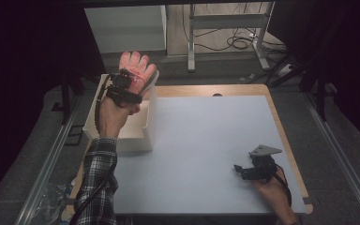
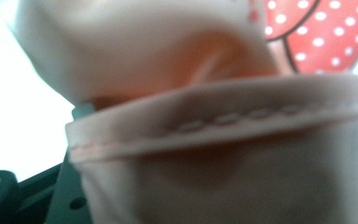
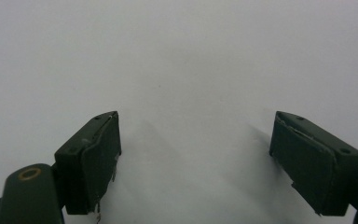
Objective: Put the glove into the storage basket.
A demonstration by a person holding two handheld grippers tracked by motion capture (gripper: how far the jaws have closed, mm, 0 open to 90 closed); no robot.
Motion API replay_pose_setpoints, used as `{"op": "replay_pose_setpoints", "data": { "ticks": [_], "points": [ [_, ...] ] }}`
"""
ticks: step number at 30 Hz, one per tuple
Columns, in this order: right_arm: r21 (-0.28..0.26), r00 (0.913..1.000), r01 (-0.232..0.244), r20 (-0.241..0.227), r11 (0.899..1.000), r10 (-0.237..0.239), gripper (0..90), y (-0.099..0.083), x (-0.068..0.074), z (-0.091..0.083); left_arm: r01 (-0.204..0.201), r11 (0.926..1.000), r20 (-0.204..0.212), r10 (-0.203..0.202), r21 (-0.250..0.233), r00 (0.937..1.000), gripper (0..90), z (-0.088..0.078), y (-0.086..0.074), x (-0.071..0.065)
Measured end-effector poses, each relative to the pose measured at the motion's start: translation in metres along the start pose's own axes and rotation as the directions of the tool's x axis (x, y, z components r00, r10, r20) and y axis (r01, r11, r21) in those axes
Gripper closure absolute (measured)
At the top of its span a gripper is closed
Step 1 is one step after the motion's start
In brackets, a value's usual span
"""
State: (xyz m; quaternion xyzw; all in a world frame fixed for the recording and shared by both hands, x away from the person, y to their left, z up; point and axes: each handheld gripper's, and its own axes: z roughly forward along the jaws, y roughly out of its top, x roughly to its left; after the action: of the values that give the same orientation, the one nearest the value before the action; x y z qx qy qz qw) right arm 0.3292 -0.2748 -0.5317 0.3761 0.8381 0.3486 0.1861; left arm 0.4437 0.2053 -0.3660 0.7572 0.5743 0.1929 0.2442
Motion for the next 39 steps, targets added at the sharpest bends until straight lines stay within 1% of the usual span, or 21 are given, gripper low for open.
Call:
{"op": "replay_pose_setpoints", "data": {
  "ticks": [1, 5, 6, 11, 13, 14, 16, 17, 18, 19, 21, 22, 23, 26, 29, 31, 32, 33, 35, 38, 39],
  "points": [
    [0.000, 1.0000, -0.001, 0.000, 1.000, 0.001, 16.7, 0.000, 0.000, 0.000, 0.017, 0.9998, -0.013, -0.017, 0.003, 0.9998, 43.0, 0.003, -0.006, 0.006],
    [0.000, 1.0000, 0.000, 0.002, 1.000, 0.000, 16.7, 0.000, 0.000, 0.000, 0.051, 0.9986, -0.032, -0.051, 0.014, 0.9982, 42.7, 0.011, -0.017, 0.017],
    [0.000, 1.0000, 0.000, 0.002, 1.000, 0.000, 16.7, 0.000, 0.000, 0.000, 0.051, 0.9986, -0.032, -0.051, 0.014, 0.9982, 42.6, 0.011, -0.017, 0.017],
    [0.000, 1.0000, 0.001, 0.002, 1.000, -0.001, 16.7, 0.000, 0.000, 0.000, 0.059, 0.9978, -0.039, -0.058, 0.031, 0.9976, 42.3, 0.027, -0.028, 0.022],
    [0.000, 1.0000, 0.001, 0.002, 1.000, -0.001, 16.7, 0.000, 0.000, 0.000, 0.067, 0.9969, -0.042, -0.065, 0.042, 0.9970, 42.3, 0.038, -0.032, 0.021],
    [0.000, 1.0000, 0.001, 0.002, 1.000, -0.001, 16.7, 0.000, 0.000, 0.000, 0.067, 0.9969, -0.042, -0.065, 0.042, 0.9970, 42.3, 0.038, -0.032, 0.021],
    [0.000, 1.0000, 0.001, 0.002, 1.000, -0.001, 16.7, 0.000, 0.000, 0.000, 0.064, 0.9967, -0.049, -0.062, 0.049, 0.9969, 42.2, 0.045, -0.033, 0.019],
    [0.000, 1.0000, 0.001, 0.002, 1.000, -0.001, 16.7, 0.000, 0.000, 0.000, 0.069, 0.9961, -0.051, -0.066, 0.055, 0.9965, 42.1, 0.052, -0.034, 0.017],
    [0.000, 1.0000, 0.001, 0.002, 1.000, -0.001, 16.7, 0.000, 0.000, 0.000, 0.069, 0.9961, -0.051, -0.066, 0.055, 0.9965, 42.1, 0.052, -0.034, 0.017],
    [0.000, 1.0000, 0.001, 0.002, 1.000, -0.001, 16.7, 0.000, 0.000, 0.000, 0.067, 0.9957, -0.057, -0.063, 0.064, 0.9964, 42.0, 0.058, -0.035, 0.014],
    [0.000, 1.0000, 0.000, 0.002, 1.000, 0.000, 16.7, 0.000, 0.000, 0.000, 0.066, 0.9949, -0.064, -0.061, 0.076, 0.9961, 41.8, 0.064, -0.035, 0.012],
    [0.000, 1.0000, 0.000, 0.002, 1.000, 0.000, 16.7, 0.000, 0.000, 0.000, 0.066, 0.9949, -0.064, -0.061, 0.076, 0.9961, 41.8, 0.064, -0.035, 0.012],
    [0.000, 1.0000, 0.001, 0.002, 1.000, -0.001, 16.7, 0.000, 0.000, 0.000, 0.067, 0.9939, -0.070, -0.061, 0.088, 0.9957, 41.7, 0.070, -0.035, 0.009],
    [0.000, 1.0000, 0.001, 0.002, 1.000, -0.001, 16.7, 0.000, 0.000, 0.000, 0.067, 0.9929, -0.072, -0.061, 0.098, 0.9956, 41.4, 0.076, -0.034, 0.007],
    [0.000, 1.0000, 0.001, 0.001, 1.000, -0.001, 16.7, 0.000, 0.000, 0.000, 0.072, 0.9902, -0.082, -0.062, 0.120, 0.9947, 40.9, 0.085, -0.035, 0.005],
    [-0.001, 1.0000, 0.000, 0.001, 1.000, 0.000, 16.7, 0.000, 0.000, 0.000, 0.079, 0.9857, -0.092, -0.066, 0.149, 0.9936, 40.2, 0.094, -0.035, 0.004],
    [-0.001, 1.0000, 0.000, 0.001, 1.000, 0.000, 16.7, 0.000, 0.000, 0.000, 0.079, 0.9857, -0.092, -0.066, 0.149, 0.9936, 40.1, 0.094, -0.035, 0.004],
    [-0.001, 1.0000, 0.000, 0.001, 1.000, 0.000, 16.7, 0.000, 0.000, 0.000, 0.081, 0.9833, -0.098, -0.066, 0.163, 0.9930, 40.0, 0.098, -0.035, 0.003],
    [-0.001, 1.0000, 0.000, 0.001, 1.000, 0.000, 16.7, 0.000, 0.000, 0.000, 0.084, 0.9810, -0.103, -0.066, 0.175, 0.9925, 39.6, 0.102, -0.034, 0.003],
    [-0.001, 1.0000, 0.001, 0.002, 1.000, -0.001, 16.7, 0.000, 0.000, 0.000, 0.085, 0.9790, -0.109, -0.065, 0.186, 0.9919, 39.2, 0.106, -0.033, 0.002],
    [-0.001, 1.0000, 0.001, 0.002, 1.000, -0.001, 16.7, 0.000, 0.000, 0.000, 0.089, 0.9766, -0.108, -0.069, 0.196, 0.9918, 38.8, 0.110, -0.032, 0.003]
  ]
}}
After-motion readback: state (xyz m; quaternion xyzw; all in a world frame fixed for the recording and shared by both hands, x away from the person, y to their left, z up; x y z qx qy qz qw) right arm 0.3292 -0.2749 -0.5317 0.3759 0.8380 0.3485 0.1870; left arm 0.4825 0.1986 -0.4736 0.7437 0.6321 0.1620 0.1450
